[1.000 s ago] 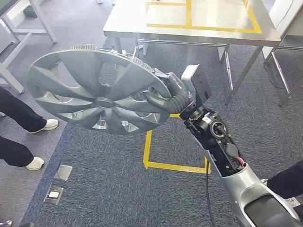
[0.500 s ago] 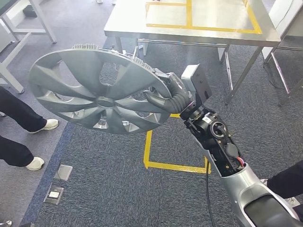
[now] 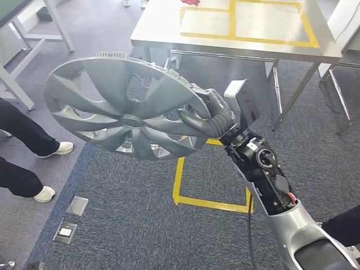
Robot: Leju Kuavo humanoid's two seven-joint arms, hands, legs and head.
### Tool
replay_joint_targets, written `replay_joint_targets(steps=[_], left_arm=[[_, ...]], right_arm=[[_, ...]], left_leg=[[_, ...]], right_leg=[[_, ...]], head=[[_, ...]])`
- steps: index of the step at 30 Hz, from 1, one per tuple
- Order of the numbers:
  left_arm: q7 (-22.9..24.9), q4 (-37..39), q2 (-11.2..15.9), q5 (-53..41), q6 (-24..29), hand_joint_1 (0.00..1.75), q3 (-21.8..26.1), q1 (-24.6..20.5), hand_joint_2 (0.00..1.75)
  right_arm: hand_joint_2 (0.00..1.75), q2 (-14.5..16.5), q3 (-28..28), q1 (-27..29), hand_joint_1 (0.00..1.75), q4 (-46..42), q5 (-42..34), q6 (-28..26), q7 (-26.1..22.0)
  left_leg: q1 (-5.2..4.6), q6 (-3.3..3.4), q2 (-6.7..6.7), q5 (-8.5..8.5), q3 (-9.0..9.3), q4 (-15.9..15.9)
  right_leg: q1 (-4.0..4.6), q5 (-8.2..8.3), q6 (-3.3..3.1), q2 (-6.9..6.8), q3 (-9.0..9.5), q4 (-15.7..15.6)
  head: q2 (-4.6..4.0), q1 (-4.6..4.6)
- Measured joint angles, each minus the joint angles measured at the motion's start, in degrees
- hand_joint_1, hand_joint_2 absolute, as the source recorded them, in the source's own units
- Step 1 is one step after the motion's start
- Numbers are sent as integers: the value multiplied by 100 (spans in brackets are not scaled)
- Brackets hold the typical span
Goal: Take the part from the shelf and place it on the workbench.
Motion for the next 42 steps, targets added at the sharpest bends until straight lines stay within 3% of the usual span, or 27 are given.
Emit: replay_joint_targets(steps=[1, 5, 7, 9, 10, 11, 12, 14, 15, 17, 20, 22, 24, 25, 26, 27, 30, 32, 34, 36, 37, 40, 41, 42], left_arm=[[2, 0, 3, -1, 4, 0, -1, -3, 175], [7, 0, 4, -2, 10, 0, -2, -5, 175], [7, 0, 1, -2, 10, 0, -2, -20, 175], [7, 0, -1, -2, 10, 0, -2, -16, 175], [7, 0, -2, -2, 10, 0, -2, -10, 175], [7, 0, -5, -2, 10, 0, -2, -4, 175], [7, 0, -6, -2, 10, 0, -2, -3, 175], [7, 0, 1, -2, 10, 0, -2, -9, 175], [7, 0, 6, -2, 10, 0, -2, -15, 175], [7, 0, 12, -2, 15, 0, -2, -22, 175], [7, 0, 8, -3, 38, 0, -2, -21, 175], [9, 0, 2, -11, 43, 0, -2, -27, 175], [14, 0, -5, -21, 45, 0, -2, -31, 175], [17, 0, -10, -23, 45, 0, -3, -30, 175], [20, 0, -13, -26, 45, 0, -3, -29, 175], [21, 0, -17, -28, 45, 0, -4, -28, 175], [30, 0, -28, -27, 45, 0, -4, -27, 175], [41, 0, -32, -22, 45, 0, -4, -28, 175], [51, 0, -28, -19, 45, 0, -4, -29, 175], [58, 0, -27, -19, 44, 0, -4, -33, 175], [60, 0, -24, -19, 44, 0, -4, -37, 175], [60, 0, -25, -19, 45, 0, -4, -28, 175], [66, 0, -27, -19, 44, 0, -4, -22, 175], [76, 0, -27, -16, 43, 0, -4, -19, 175]], right_arm=[[175, 1, -8, 5, 175, -9, -3, -1, -2], [175, -1, -25, 26, 175, -34, 3, -3, 6], [175, -1, -29, 14, 175, -40, -1, -6, 4], [175, -1, -32, 8, 175, -41, -6, -6, -2], [175, -1, -32, 13, 175, -41, -5, -5, -1], [175, -1, -32, 20, 175, -41, -3, -5, 2], [175, -1, -31, 25, 175, -41, -2, -3, 5], [175, -1, -32, 24, 175, -48, -1, 0, 6], [175, -1, -32, 19, 175, -56, -1, 1, 5], [175, -1, -34, 14, 175, -73, -1, -1, 3], [175, -1, -41, 14, 175, -82, -1, -8, 5], [175, -1, -49, 12, 175, -87, -2, -13, 5], [175, -1, -57, 21, 175, -87, -3, -15, 5], [175, -1, -61, 32, 175, -87, -3, -16, 7], [175, -1, -64, 42, 175, -87, -3, -16, 8], [175, -1, -67, 49, 175, -87, -2, -16, 9], [175, -3, -80, 39, 175, -87, -2, -20, 11], [175, -3, -81, 27, 175, -93, -5, -25, 7], [175, -4, -85, 29, 175, -104, -4, -28, 8], [175, -5, -87, 30, 175, -115, -2, -32, 15], [175, -5, -87, 27, 175, -119, -3, -36, 15], [175, -5, -87, 30, 175, -122, -5, -48, 10], [175, -5, -86, 36, 175, -121, -3, -49, 12], [175, -5, -86, 40, 175, -121, -2, -47, 14]], left_leg=[[-9, -36, 0, -15, -19, 31], [4, -137, 19, -83, -82, 135], [15, -170, 23, -344, -338, 658], [14, -182, 22, -644, -798, 1501], [14, -178, 22, -695, -978, 1787], [13, -162, 21, -631, -1052, 1843], [10, -137, 21, -464, -1004, 1658], [-13, -61, 13, -33, -661, 835], [-32, -34, 11, 103, -498, 468], [-72, -5, 9, 160, -353, 142], [-66, 46, 18, 169, -321, 90], [-46, 102, 29, 176, -292, 56], [-57, 135, 35, 165, -279, 55], [-62, 142, 37, 160, -273, 55], [-64, 146, 38, 154, -264, 57], [-65, 146, 37, 146, -248, 58], [-80, 111, 33, 109, -190, 69], [-103, 70, 39, 101, -197, 80], [-108, 18, 57, 102, -211, 82], [-94, -45, 65, -13, -272, 236], [-86, -75, 64, -154, -380, 476], [-58, -144, 63, -629, -941, 1623], [-47, -155, 63, -644, -1049, 1809], [-36, -160, 64, -549, -1043, 1757]], right_leg=[[7, 13, -23, 2, 66, -139], [26, -19, -209, 36, 89, -145], [21, -21, -285, 36, 113, -164], [46, -34, -329, 38, 117, -164], [60, -39, -340, 43, 121, -163], [72, -45, -349, 52, 127, -163], [82, -50, -353, 63, 137, -163], [95, -65, -350, 85, 158, -164], [105, -74, -337, 97, 158, -162], [110, -86, -293, 114, 151, -169], [103, -153, -198, 108, 132, -136], [101, -427, -158, 79, -64, 307], [100, -797, -137, 62, -440, 1136], [99, -890, -129, 60, -596, 1461], [99, -866, -126, 57, -656, 1573], [98, -729, -131, 52, -601, 1440], [115, -142, -187, 5, -55, 250], [138, -61, -224, -13, 153, -160], [140, -67, -269, 8, 199, -213], [118, -35, -330, 21, 218, -258], [104, -21, -358, 22, 228, -279], [101, -17, -386, 28, 225, -282], [100, -19, -386, 35, 225, -281], [99, -21, -384, 45, 227, -280]], head=[[0, 4], [0, -63], [0, -138], [0, -208], [0, -224], [0, -232], [0, -235], [0, -239], [0, -241], [0, -240], [0, -221], [0, -169], [0, -114], [0, -98], [0, -85], [0, -66], [0, 20], [0, 26], [0, -1], [0, -25], [0, -51], [0, -164], [0, -188], [0, -204]])
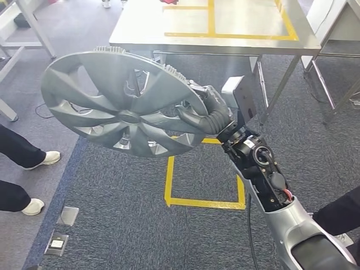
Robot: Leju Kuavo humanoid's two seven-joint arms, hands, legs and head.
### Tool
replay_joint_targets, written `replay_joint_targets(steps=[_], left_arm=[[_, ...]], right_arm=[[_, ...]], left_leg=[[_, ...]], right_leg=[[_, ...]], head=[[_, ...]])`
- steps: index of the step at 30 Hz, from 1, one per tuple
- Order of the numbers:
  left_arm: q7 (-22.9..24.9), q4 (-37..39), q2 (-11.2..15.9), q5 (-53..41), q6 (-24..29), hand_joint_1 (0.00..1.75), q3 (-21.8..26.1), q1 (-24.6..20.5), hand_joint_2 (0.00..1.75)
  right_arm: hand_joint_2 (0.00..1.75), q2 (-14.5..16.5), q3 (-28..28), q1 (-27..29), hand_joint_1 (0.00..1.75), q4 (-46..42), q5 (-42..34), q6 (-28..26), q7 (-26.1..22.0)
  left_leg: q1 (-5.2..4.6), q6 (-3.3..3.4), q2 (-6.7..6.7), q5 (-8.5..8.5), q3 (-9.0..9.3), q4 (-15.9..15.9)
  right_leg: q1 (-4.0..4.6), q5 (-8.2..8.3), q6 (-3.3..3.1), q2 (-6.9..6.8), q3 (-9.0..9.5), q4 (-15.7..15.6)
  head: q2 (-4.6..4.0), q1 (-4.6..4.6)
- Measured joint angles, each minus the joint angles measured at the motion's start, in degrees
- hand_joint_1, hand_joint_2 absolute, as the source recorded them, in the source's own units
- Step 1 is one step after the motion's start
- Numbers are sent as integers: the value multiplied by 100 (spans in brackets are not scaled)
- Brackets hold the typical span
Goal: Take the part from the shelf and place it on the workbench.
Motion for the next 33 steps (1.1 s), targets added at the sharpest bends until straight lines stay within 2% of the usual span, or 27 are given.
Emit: replay_joint_targets(steps=[1, 3, 4, 5, 8, 9, 11, 13, 14, 15, 16, 18, 19, 20, 23, 25, 26, 28, 29, 30, 33], left_arm=[[11, 0, 2, 5, -1, 0, 0, 0, 175], [29, 0, 13, 14, -3, 0, 0, -8, 175], [32, 0, 16, 18, -4, 0, 0, -15, 175], [36, 0, 17, 18, -7, 0, -1, -20, 175], [42, 1, 10, 22, -22, 0, -5, -20, 175], [41, 1, 9, 23, -26, 0, -6, -22, 175], [39, 0, 10, 24, -23, 0, -7, -27, 175], [38, 1, 8, 25, -29, 0, -7, -27, 175], [38, 1, 5, 27, -38, 0, -7, -26, 175], [39, 1, 3, 30, -47, 0, -7, -25, 175], [39, 1, 1, 32, -58, 0, -7, -24, 175], [40, 0, -5, 37, -84, 0, -7, -23, 175], [40, 0, -7, 39, -95, 0, -7, -26, 175], [41, 0, -9, 44, -102, 0, -7, -28, 175], [43, 0, -10, 59, -107, 0, -7, -26, 175], [41, 0, -5, 63, -107, 0, -7, -29, 175], [41, 0, 2, 65, -107, 0, -7, -32, 175], [40, 0, 8, 67, -108, 0, -7, -29, 175], [40, 0, 9, 67, -108, 0, -7, -21, 175], [40, 0, 7, 66, -109, 0, -7, -14, 175], [40, 0, 6, 65, -109, 0, -7, -10, 175]], right_arm=[[175, 0, 1, 1, 175, 0, 0, 3, 2], [175, 0, 0, -8, 175, -1, -2, 10, 2], [175, 0, -1, -15, 175, -2, -3, 12, 1], [175, 0, -2, -22, 175, -4, -3, 14, 0], [175, 0, -6, -31, 175, -7, -2, 14, 2], [175, 0, -8, -32, 175, -7, -2, 15, 2], [175, 0, -11, -34, 175, -7, -2, 20, 0], [175, 0, -10, -31, 175, -7, -3, 24, 0], [175, 0, -10, -26, 175, -6, -4, 24, 0], [175, 0, -11, -22, 175, -5, -4, 24, 0], [175, -1, -13, -19, 175, -5, -3, 23, 0], [175, -2, -22, -19, 175, -5, -3, 25, 0], [175, -2, -27, -26, 175, -5, -4, 28, -2], [175, -2, -31, -38, 175, -5, -8, 36, -6], [175, -3, -35, -62, 175, -6, -25, 56, -19], [175, -4, -37, -64, 175, -3, -28, 62, -22], [175, -4, -36, -66, 175, -1, -32, 64, -26], [175, -3, -36, -69, 175, 3, -47, 66, -32], [175, -4, -36, -65, 175, 6, -55, 66, -33], [175, -3, -35, -60, 175, 10, -60, 66, -31], [175, -2, -34, -49, 175, 19, -63, 67, -28]], left_leg=[[12, 0, 0, 187, 129, -297], [23, 10, -11, 557, 532, -1142], [20, 31, -21, 654, 677, -1446], [13, 57, -32, 680, 750, -1602], [-10, 168, -37, 664, 766, -1643], [-11, 205, -33, 665, 773, -1651], [-10, 263, -23, 665, 786, -1662], [-33, 296, -19, 652, 792, -1659], [-46, 306, -18, 646, 799, -1658], [-59, 316, -18, 637, 812, -1657], [-71, 322, -19, 627, 834, -1657], [-90, 322, -21, 600, 884, -1659], [-102, 312, -20, 590, 893, -1653], [-109, 296, -14, 586, 885, -1648], [-116, 226, 19, 591, 851, -1644], [-113, 163, 15, 438, 763, -1422], [-104, 130, 8, 281, 628, -1129], [-74, 76, 3, -46, 236, -337], [-57, 55, 3, -120, 74, -43], [-40, 41, 4, -83, 10, 37], [-2, 24, 4, 231, 151, -343]], right_leg=[[-4, -5, 7, 11, 3, 3], [-1, -26, 45, 36, 2, 17], [4, -37, 73, 47, -4, 26], [11, -45, 106, 56, -10, 30], [1, -81, 201, 61, -17, 40], [-4, -156, 228, 43, -55, 126], [-4, -472, 259, 3, -298, 670], [2, -816, 261, -12, -676, 1501], [5, -868, 253, -12, -807, 1764], [9, -806, 236, -12, -840, 1809], [17, -635, 207, -13, -760, 1611], [57, -203, 112, -33, -400, 817], [81, -69, 72, -50, -243, 465], [101, -21, 46, -65, -133, 236], [92, -35, 24, -55, -34, 49], [51, 3, -5, -45, 3, -15], [37, 16, -14, -45, 19, -37], [37, 20, -21, -42, 19, -41], [36, 20, -21, -38, 18, -40], [36, 19, -19, -30, 18, -39], [32, 15, -13, -10, 20, -31]], head=[[0, -11], [0, -27], [0, -31], [0, -28], [0, -7], [0, 4], [0, 55], [0, 122], [0, 145], [0, 163], [0, 180], [0, 229], [0, 236], [0, 246], [0, 245], [0, 209], [0, 176], [0, 95], [0, 64], [0, 40], [0, 3]])
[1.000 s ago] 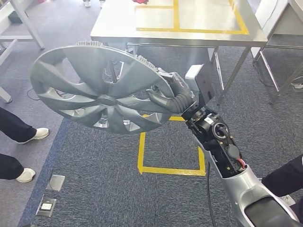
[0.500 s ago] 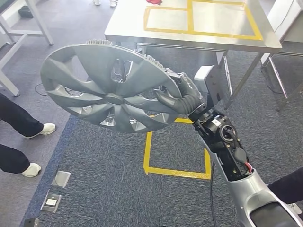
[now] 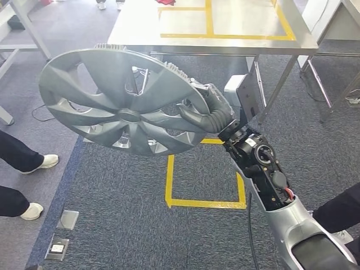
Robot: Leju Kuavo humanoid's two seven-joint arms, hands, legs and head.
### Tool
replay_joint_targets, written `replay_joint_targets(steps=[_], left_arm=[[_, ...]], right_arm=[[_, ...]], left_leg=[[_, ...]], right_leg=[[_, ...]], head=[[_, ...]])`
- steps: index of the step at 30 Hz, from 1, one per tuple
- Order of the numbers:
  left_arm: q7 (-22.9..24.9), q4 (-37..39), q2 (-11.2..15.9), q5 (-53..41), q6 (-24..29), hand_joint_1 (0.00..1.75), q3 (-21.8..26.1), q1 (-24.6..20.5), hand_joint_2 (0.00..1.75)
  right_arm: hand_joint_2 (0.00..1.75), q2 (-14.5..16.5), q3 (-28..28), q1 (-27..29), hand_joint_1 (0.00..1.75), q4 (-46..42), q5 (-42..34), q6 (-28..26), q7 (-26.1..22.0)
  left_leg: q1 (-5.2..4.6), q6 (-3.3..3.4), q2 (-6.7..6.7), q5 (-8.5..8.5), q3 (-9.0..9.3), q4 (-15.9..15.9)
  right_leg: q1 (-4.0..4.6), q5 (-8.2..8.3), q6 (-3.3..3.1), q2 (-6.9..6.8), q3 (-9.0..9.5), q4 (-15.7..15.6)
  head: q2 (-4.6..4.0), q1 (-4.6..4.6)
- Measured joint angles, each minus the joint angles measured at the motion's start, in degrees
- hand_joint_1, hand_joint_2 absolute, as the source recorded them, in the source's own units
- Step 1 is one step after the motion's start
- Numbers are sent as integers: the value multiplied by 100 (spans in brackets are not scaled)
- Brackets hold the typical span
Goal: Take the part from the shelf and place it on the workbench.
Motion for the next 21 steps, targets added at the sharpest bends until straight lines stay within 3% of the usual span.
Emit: replay_joint_targets(steps=[3, 5, 7, 9, 10, 12, 13, 14, 15, 16, 18, 19, 21], left_arm=[[0, 0, 3, 1, 0, 0, 0, -2, 175], [0, 0, 10, 1, 0, 0, 0, -7, 175], [0, 0, 11, 1, -8, 0, 0, -12, 175], [0, 0, 9, 3, -25, 0, 0, -19, 175], [0, 0, 11, 3, -32, 0, 0, -23, 175], [1, 0, 12, 4, -42, 0, 0, -26, 175], [2, 0, 10, 3, -46, 0, 0, -25, 175], [3, 0, 9, 3, -48, 0, 0, -24, 175], [4, 0, 8, 2, -48, 0, 0, -24, 175], [5, 0, 7, 2, -48, 0, 0, -24, 175], [8, 0, 5, 2, -48, 0, 0, -23, 175], [9, 0, 5, 1, -48, 0, 0, -25, 175], [16, 0, 3, -4, -48, 0, -1, -31, 175]], right_arm=[[175, -1, 0, 0, 175, 0, -1, 1, 0], [175, 0, -1, -8, 175, -1, -2, 1, -2], [175, -1, -5, -20, 175, -1, -4, -1, -5], [175, -2, -11, -27, 175, 0, -4, -2, -7], [175, -2, -13, -28, 175, 0, -5, -2, -7], [175, -2, -13, -23, 175, 1, -6, -2, -8], [175, -2, -13, -14, 175, 2, -7, -2, -8], [175, -2, -13, -5, 175, 6, -7, -2, -9], [175, -2, -13, 3, 175, 10, -6, -2, -9], [175, -2, -14, 7, 175, 14, -5, -2, -8], [175, -2, -19, 5, 175, 17, -4, -4, -8], [175, -2, -21, -3, 175, 17, -5, -6, -10], [175, -2, -22, -14, 175, 17, -6, -13, -16]], left_leg=[[7, -2, 0, 109, 103, -215], [13, 19, -8, 307, 352, -735], [3, 110, -20, 447, 578, -1217], [-3, 212, -19, 457, 627, -1327], [3, 242, -13, 459, 632, -1336], [-12, 279, -6, 448, 635, -1335], [-22, 288, -4, 442, 638, -1334], [-31, 295, -3, 435, 646, -1333], [-39, 299, -4, 427, 660, -1332], [-46, 299, -6, 414, 683, -1332], [-63, 279, -9, 386, 728, -1332], [-71, 261, -5, 375, 733, -1330], [-79, 212, 10, 371, 725, -1337]], right_leg=[[-2, -3, 5, 5, 1, 4], [0, -18, 43, 20, -6, 19], [3, -48, 141, 39, -22, 30], [-1, -198, 226, 29, -111, 203], [-6, -361, 245, 17, -234, 479], [-13, -746, 266, 2, -612, 1329], [-15, -864, 270, 1, -786, 1699], [-15, -876, 267, 1, -876, 1878], [-14, -763, 252, 1, -844, 1794], [-11, -558, 227, -1, -700, 1478], [21, -164, 154, -24, -287, 601], [40, -83, 128, -37, -127, 292], [71, -101, 103, -43, -10, 77]], head=[[0, -1], [0, -3], [0, 6], [0, 39], [0, 68], [0, 138], [0, 161], [0, 177], [0, 191], [0, 210], [0, 248], [0, 261], [0, 248]])
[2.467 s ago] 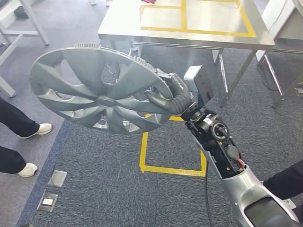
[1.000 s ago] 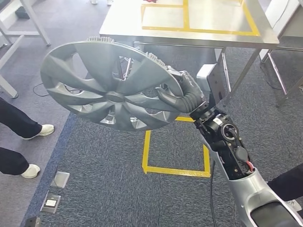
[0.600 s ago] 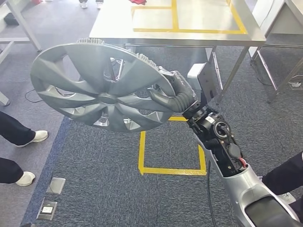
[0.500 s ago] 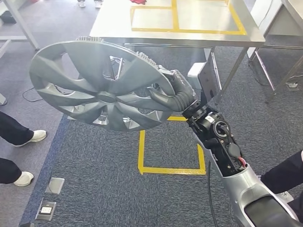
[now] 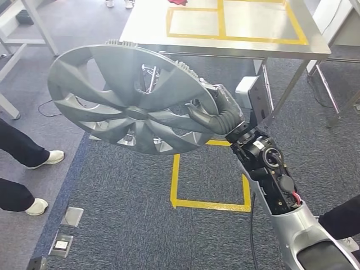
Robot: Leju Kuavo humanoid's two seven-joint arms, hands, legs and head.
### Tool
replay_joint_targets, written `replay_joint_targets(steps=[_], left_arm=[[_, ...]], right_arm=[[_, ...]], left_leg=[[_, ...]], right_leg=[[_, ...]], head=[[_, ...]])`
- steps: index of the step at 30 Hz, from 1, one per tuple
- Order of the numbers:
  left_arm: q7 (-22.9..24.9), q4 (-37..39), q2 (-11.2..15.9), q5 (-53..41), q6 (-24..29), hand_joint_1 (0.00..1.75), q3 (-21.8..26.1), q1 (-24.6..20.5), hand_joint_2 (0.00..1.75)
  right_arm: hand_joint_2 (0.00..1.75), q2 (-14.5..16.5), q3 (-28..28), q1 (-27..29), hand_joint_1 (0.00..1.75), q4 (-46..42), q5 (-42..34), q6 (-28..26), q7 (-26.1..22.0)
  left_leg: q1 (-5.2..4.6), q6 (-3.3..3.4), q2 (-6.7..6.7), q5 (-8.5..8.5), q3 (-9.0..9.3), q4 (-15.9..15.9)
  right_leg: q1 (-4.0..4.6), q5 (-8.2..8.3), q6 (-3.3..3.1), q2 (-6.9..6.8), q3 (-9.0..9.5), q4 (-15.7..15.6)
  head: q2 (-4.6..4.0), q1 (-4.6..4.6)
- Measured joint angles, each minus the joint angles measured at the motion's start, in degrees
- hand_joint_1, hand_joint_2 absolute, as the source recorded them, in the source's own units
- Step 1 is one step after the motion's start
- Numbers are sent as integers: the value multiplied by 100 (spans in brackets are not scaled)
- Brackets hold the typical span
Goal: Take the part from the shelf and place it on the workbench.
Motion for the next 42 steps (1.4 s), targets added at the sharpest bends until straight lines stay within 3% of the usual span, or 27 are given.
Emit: replay_joint_targets(steps=[2, 4, 7, 8, 9, 11, 13, 14, 16, 18, 20, 22, 24, 25, 26, 28, 29, 30, 32, 33, 35, 36, 38, 39, 40, 41, 42], left_arm=[[10, 0, 2, -9, 0, 0, -1, -5, 175], [18, 0, 12, -17, 0, 0, -2, -15, 175], [40, 0, 22, -20, 0, 0, -2, -10, 175], [50, 0, 19, -20, 0, 0, -2, -3, 175], [57, 0, 16, -20, 1, 0, -2, 4, 175], [62, 0, 16, -17, 3, 0, -2, 7, 175], [62, 0, 20, -10, 9, 0, -2, -2, 175], [63, 0, 19, -7, 13, 0, -2, -5, 175], [65, 0, 15, -4, 20, 0, -3, -8, 175], [67, 0, 13, -3, 23, 0, -3, -3, 175], [67, 0, 15, -3, 30, 0, -3, -2, 175], [67, 0, 15, -3, 33, 0, -4, 1, 175], [67, 0, 13, -3, 33, 0, -4, 13, 175], [68, 0, 14, -3, 33, 0, -4, 18, 175], [68, 0, 14, -3, 33, 0, -4, 23, 175], [70, 7, 4, -3, 33, 0, -15, 28, 175], [71, 10, 1, -3, 34, 0, -28, 27, 175], [71, 13, -2, -3, 36, 0, -47, 23, 175], [70, 12, -3, -4, 37, 0, -77, 1, 175], [68, 11, -10, -6, 38, 0, -85, -14, 175], [66, 9, -21, -8, 43, 0, -91, -39, 175], [66, 9, -23, -9, 46, 0, -92, -36, 175], [67, 10, -17, -9, 50, 0, -94, -2, 175], [68, 11, -16, -9, 50, 0, -95, 18, 175], [69, 12, -11, -9, 50, 0, -95, 31, 175], [69, 13, -4, -9, 50, 0, -96, 41, 175], [69, 14, 4, -9, 50, 0, -96, 51, 175]], right_arm=[[175, 0, -5, 4, 175, -1, 2, -5, 0], [175, 0, -11, 12, 175, -1, 4, -11, 0], [175, 0, -14, 20, 175, 1, 9, -14, -19], [175, 0, -14, 29, 175, 3, 16, -12, -23], [175, 0, -15, 40, 175, 7, 31, -9, -26], [175, 0, -15, 54, 175, 14, 67, -2, -30], [175, 0, -16, 42, 175, 16, 86, 3, -41], [175, 1, -17, 30, 175, 15, 88, 5, -50], [175, 1, -20, 12, 175, 13, 91, 5, -64], [175, 1, -23, 12, 175, 11, 95, 4, -65], [175, 0, -24, 12, 175, 11, 94, 2, -63], [175, 0, -23, 20, 175, 11, 92, 2, -64], [175, 0, -23, 47, 175, 16, 93, 3, -62], [175, 0, -23, 59, 175, 19, 93, 3, -60], [175, -1, -24, 67, 175, 23, 93, 1, -58], [175, -2, -27, 73, 175, 38, 92, -2, -56], [175, -2, -28, 78, 175, 44, 89, -4, -57], [175, -1, -29, 76, 175, 45, 87, -4, -59], [175, 0, -30, 47, 175, 27, 86, 3, -59], [175, 0, -31, 21, 175, 14, 87, 5, -60], [175, 1, -33, -7, 175, -1, 84, 3, -66], [175, 1, -31, -8, 175, 0, 81, 2, -69], [175, 2, -28, 3, 175, 4, 81, 2, -69], [175, 2, -28, 9, 175, 9, 84, 1, -64], [175, 2, -27, 17, 175, 13, 86, 1, -60], [175, 2, -26, 25, 175, 17, 87, 1, -56], [175, 2, -26, 33, 175, 21, 85, 2, -55]], left_leg=[[3, -61, 13, -18, 11, 9], [8, -116, 6, -177, -120, 323], [39, -179, -4, -580, -805, 1503], [51, -194, -4, -588, -988, 1738], [64, -202, -3, -475, -1049, 1731], [89, -206, -1, 12, -819, 1063], [82, -186, -7, 304, -470, 304], [73, -158, -11, 318, -367, 102], [61, -70, -23, 209, -287, 6], [68, 11, -32, 129, -172, -26], [66, 66, -41, 33, -29, -44], [47, 96, -46, -104, 132, -46], [30, 105, -59, -271, 352, -48], [22, 104, -66, -362, 480, -49], [14, 101, -72, -457, 610, -52], [2, 80, -74, -647, 829, -54], [5, 54, -74, -730, 908, -78], [13, 24, -72, -785, 981, -97], [31, -51, -70, -749, 1020, -20], [37, -78, -67, -625, 911, 231], [45, -133, -68, -405, 362, 1052], [48, -160, -67, -428, 13, 1462], [51, -203, -66, -878, -565, 1830], [53, -211, -65, -1139, -757, 1783], [54, -208, -64, -1281, -886, 1596], [54, -200, -62, -1200, -955, 1298], [54, -187, -58, -804, -975, 908]], right_leg=[[-25, 8, -33, 22, 53, -72], [-63, 16, -81, 30, 129, -135], [-70, -28, -122, 34, 188, -149], [-70, -55, -123, 42, 211, -148], [-71, -89, -115, 51, 243, -148], [-77, -182, -83, 67, 344, -147], [-65, -290, -25, 79, 421, -146], [-55, -332, 8, 83, 451, -161], [-47, -358, 71, 95, 507, -161], [-53, -342, 112, 80, 432, 79], [-55, -399, 123, 57, 55, 749], [-52, -652, 126, 51, -475, 1514], [-50, -905, 122, 50, -834, 1760], [-50, -891, 109, 50, -895, 1614], [-46, -701, 83, 50, -901, 1317], [-11, 114, 16, 42, -881, 560], [22, 446, -11, 43, -839, 293], [50, 633, -36, 45, -795, 130], [70, 559, -87, 61, -616, 52], [58, 509, -117, 66, -519, 5], [25, 394, -158, 70, -285, -90], [16, 314, -169, 70, -169, -129], [-16, 120, -166, 84, 90, -169], [-31, 8, -157, 95, 233, -177], [-47, -114, -145, 106, 388, -180], [-58, -241, -130, 113, 542, -182], [-65, -368, -111, 113, 653, -190]], head=[[0, -15], [0, -52], [0, -165], [0, -195], [0, -218], [0, -248], [0, -287], [0, -300], [0, -305], [0, -271], [0, -216], [0, -168], [0, -143], [0, -131], [0, -108], [0, -81], [-1, -84], [-1, -102], [-1, -114], [-1, -109], [-1, -123], [-1, -141], [-1, -176], [0, -197], [0, -213], [0, -234], [0, -265]])
